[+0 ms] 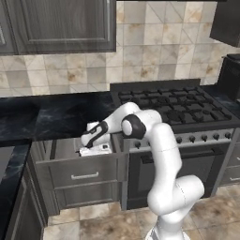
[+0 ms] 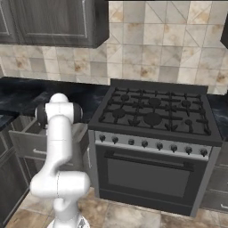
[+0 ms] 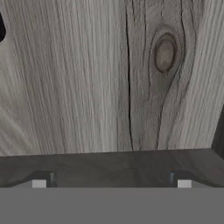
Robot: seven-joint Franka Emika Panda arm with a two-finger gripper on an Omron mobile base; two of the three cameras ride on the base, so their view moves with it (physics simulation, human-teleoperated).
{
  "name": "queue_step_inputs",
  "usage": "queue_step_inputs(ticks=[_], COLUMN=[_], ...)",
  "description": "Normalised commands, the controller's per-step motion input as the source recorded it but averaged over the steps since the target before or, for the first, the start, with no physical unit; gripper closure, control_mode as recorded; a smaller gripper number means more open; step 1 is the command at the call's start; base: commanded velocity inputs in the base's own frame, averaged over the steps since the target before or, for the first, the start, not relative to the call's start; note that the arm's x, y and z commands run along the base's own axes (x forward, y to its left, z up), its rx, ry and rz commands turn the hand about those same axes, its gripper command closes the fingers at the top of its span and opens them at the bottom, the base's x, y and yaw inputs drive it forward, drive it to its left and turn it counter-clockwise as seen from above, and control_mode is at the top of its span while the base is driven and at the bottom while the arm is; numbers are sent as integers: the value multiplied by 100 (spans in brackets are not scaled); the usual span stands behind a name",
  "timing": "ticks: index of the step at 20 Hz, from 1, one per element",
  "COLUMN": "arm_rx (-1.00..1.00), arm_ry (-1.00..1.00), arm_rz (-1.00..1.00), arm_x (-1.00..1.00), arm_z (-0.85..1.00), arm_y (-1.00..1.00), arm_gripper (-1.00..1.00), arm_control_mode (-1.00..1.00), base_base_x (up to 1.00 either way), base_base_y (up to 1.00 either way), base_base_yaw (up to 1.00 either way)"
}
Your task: Pick up the knife from the drawer and place it on the cutting board. Then place the meat from the plate to the cutting board.
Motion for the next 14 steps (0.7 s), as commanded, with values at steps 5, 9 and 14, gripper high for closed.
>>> queue_step_inputs(ticks=[5,9,14], arm_rx=[16,10,5], arm_ry=[2,0,0], arm_rz=[-1,-1,-1], arm_x=[-100,-100,-100], arm_z=[-2,8,17], arm_y=[-5,0,0], arm_gripper=[-100,-100,-100], arm_control_mode=[-100,-100,-100], base_base_x=[0,0,0], base_base_y=[0,0,0], base_base_yaw=[0,0,0])
